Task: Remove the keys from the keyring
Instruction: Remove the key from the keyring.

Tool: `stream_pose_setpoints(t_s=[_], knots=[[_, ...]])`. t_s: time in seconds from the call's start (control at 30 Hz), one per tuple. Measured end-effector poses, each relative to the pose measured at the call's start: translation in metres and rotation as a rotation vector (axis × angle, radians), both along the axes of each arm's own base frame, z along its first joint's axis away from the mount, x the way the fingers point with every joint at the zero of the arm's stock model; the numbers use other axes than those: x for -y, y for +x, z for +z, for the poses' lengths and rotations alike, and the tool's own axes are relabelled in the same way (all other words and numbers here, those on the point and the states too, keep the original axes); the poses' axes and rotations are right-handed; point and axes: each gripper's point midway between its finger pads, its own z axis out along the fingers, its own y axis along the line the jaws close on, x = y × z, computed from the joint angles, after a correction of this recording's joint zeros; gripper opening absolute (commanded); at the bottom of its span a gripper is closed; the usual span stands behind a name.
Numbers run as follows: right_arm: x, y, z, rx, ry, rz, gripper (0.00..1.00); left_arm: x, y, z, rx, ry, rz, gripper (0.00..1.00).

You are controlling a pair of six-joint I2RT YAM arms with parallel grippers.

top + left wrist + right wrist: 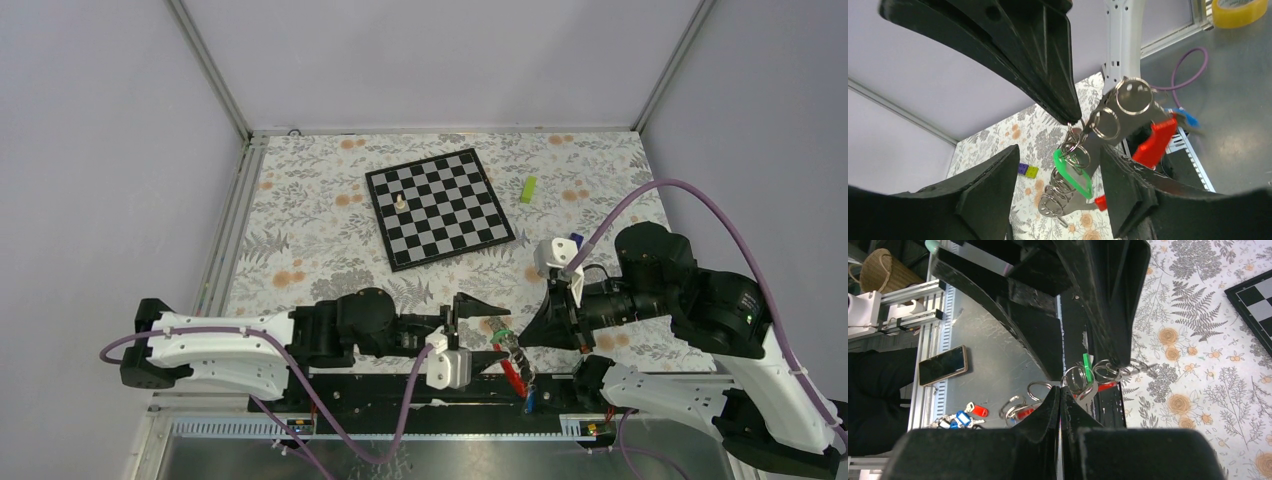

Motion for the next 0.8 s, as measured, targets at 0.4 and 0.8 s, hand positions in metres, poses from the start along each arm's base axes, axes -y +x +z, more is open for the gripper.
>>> stream_pose_setpoints(t_s=[0.4, 0.8], knots=[[0.0, -0.013, 0.002, -0.039, 0.018, 0.064, 0.0, 0.001, 0.002, -0.007, 0.029, 0.046, 0.018, 0.56], [0.0, -0.013, 0.0, -0.039, 0.014, 0.065, 0.0, 0.001, -0.007, -0.016, 0.034, 0.118, -0.036, 0.57]])
